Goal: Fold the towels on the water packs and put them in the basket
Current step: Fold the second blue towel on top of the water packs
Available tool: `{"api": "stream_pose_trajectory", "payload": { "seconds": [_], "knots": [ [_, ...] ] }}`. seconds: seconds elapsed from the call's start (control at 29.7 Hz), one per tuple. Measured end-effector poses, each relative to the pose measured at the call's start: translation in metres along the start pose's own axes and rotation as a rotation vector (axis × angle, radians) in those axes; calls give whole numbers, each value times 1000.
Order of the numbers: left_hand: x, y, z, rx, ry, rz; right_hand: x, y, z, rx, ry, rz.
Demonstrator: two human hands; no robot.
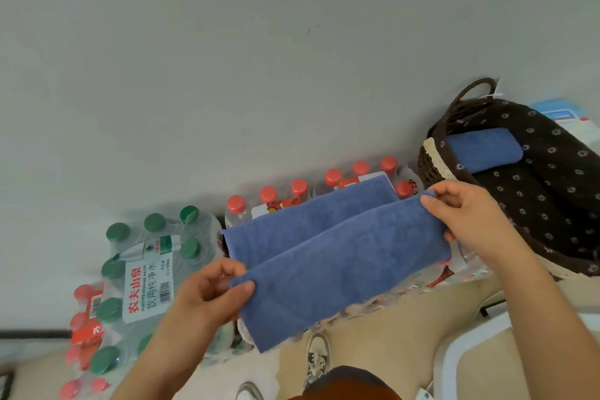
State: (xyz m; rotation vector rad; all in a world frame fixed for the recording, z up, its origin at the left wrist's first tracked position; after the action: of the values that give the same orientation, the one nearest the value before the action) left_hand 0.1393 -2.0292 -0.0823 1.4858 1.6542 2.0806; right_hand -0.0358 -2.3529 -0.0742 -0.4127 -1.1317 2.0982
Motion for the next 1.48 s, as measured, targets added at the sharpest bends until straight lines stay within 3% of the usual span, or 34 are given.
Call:
{"api": "stream_pose_trajectory", "payload": {
  "seconds": [0.1, 0.3, 0.71, 0.84, 1.08, 1.48],
  "knots": [
    [-13, 14, 3, 148, 161, -55, -17, 2, -8, -21, 37, 37],
    [-69, 18, 8, -102, 474, -82, -56, 17, -47, 148, 42, 69],
    [-87, 21, 7, -369, 645, -70, -71, 22, -62, 437, -28, 131],
    [-88, 21, 12, -542, 648, -39, -75, 22, -60, 376, -92, 111],
    [-94, 25, 25, -529, 517, 59, -87, 14, -49, 434, -212, 149],
    [-93, 35, 32, -647, 420, 77, -112, -6, -48, 576, -590, 44]
  ]
}}
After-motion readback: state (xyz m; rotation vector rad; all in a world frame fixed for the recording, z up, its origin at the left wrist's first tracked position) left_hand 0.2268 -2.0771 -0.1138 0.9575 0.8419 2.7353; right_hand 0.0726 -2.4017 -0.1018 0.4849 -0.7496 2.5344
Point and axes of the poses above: each hand's wrist, its own x-axis away from the middle knuckle, its own z-axis out of the back of the hand, y = z × x, the point moved 1 cm from there along -x, towards the middle knuckle, and after that the axes turned 11 degrees about z, right-handed, at the moved point
